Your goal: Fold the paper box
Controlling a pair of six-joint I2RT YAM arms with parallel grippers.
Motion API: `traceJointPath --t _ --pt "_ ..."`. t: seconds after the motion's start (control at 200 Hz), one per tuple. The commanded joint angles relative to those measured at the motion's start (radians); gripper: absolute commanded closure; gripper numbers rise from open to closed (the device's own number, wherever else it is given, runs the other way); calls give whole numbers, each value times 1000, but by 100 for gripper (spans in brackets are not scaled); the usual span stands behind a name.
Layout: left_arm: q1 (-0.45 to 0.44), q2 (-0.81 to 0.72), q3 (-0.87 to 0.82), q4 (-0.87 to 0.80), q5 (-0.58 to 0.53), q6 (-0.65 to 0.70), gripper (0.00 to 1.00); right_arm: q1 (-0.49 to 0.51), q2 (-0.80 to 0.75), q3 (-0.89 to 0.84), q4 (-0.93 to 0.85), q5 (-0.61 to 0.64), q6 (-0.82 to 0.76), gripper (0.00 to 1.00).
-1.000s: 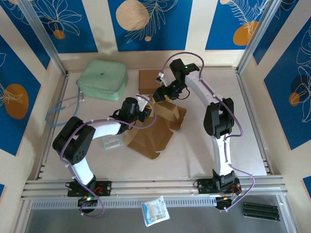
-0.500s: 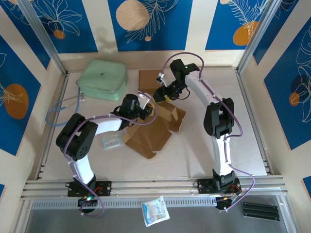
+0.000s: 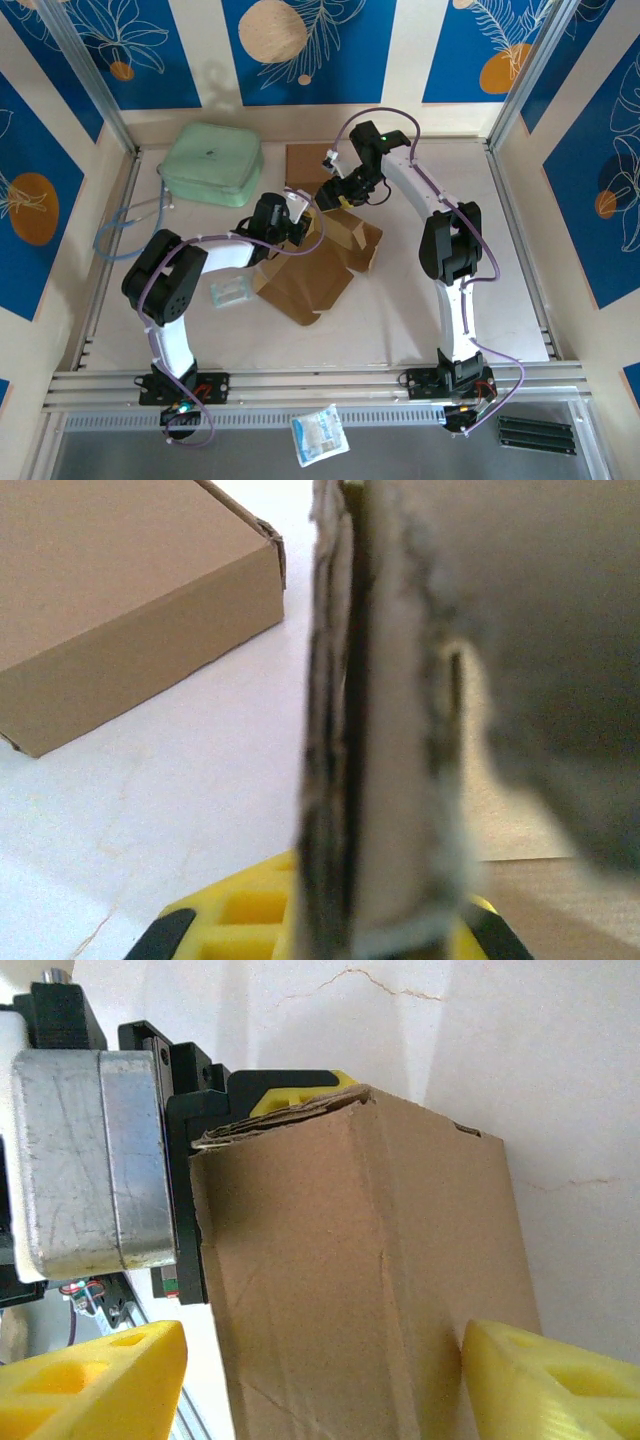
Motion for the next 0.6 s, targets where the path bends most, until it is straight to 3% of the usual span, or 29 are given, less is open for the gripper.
traceJointPath --t 0.0,0.09,0.295,0.365,0.59 --pt "-4 26 22 -8 -67 -9 96 3 29 14 -29 -21 -1 28" --pt "-21 35 45 -46 -94 22 100 3 29 14 -29 -19 -2 28" --pt "-47 54 96 -148 -183 104 98 4 26 8 -30 -19 -2 28" --pt "-47 61 107 -156 -167 120 90 3 24 8 -31 -18 -4 27" --pt "-46 106 175 -200 -70 157 85 1 24 14 -31 -19 -4 28"
